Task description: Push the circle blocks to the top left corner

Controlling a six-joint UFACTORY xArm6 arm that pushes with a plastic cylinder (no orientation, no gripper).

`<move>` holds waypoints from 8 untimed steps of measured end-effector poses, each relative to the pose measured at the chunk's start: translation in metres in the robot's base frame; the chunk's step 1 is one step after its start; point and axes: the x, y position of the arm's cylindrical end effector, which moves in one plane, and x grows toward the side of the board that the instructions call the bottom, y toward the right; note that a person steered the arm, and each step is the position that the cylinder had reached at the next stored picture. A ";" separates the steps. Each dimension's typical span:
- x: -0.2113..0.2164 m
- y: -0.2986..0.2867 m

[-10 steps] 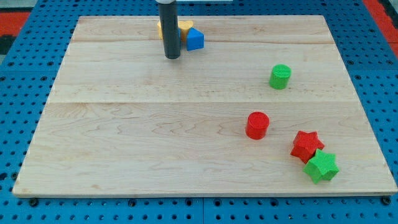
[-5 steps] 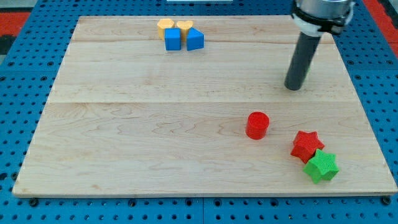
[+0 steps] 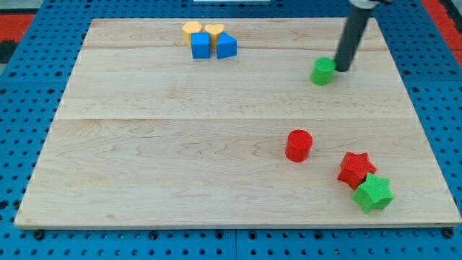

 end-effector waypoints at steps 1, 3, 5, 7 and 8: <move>0.040 -0.116; 0.049 -0.275; 0.014 -0.353; -0.058 -0.415; -0.073 -0.407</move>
